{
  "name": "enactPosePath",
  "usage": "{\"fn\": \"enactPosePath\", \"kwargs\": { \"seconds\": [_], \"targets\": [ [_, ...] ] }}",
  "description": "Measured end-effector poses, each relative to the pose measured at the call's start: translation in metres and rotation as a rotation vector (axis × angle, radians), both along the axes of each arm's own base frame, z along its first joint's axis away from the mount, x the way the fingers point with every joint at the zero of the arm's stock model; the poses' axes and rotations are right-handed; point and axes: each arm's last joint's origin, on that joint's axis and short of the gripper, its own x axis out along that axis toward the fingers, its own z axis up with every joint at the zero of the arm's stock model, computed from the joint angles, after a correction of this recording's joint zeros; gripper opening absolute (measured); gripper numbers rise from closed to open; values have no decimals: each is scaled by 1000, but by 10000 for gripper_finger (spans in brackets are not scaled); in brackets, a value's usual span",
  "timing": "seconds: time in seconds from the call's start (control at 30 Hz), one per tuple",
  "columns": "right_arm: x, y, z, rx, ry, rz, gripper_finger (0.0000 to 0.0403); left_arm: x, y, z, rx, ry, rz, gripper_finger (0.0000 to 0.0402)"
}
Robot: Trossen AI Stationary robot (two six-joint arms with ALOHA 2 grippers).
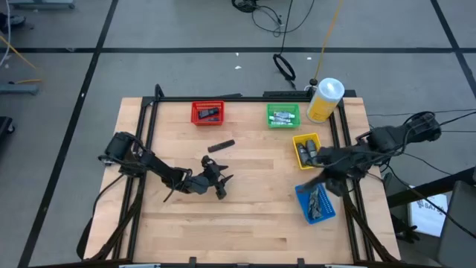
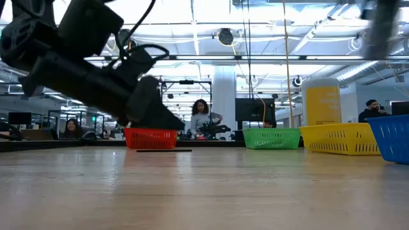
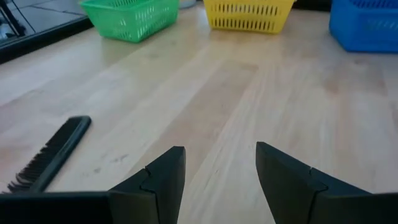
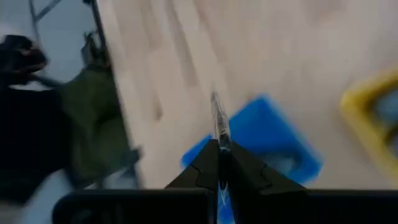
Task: Pick & Place Travel size toiletries
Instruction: Put the black comb into the blue bin
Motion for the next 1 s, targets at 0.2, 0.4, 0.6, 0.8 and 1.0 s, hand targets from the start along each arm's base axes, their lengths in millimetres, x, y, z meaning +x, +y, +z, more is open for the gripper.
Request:
{"fn": "enactPosePath", "kwargs": {
  "seconds": [0.2, 0.4, 0.6, 0.8, 1.0],
  "targets": [
    [-9, 2, -14, 193, 264, -13, 7, 1, 4, -7, 0, 24, 17, 195],
    [3, -1, -37, 260, 385, 32, 8, 1, 5, -7, 0, 24, 18, 196],
    [18, -8, -64, 357, 426, 133, 11, 1, 5, -7, -2, 25, 16, 196],
    [30, -21, -85, 413, 429, 198, 12, 1, 5, -7, -4, 24, 17, 196],
    [38, -31, -97, 411, 411, 250, 12, 1, 5, -8, -3, 25, 17, 196]
  ]
}}
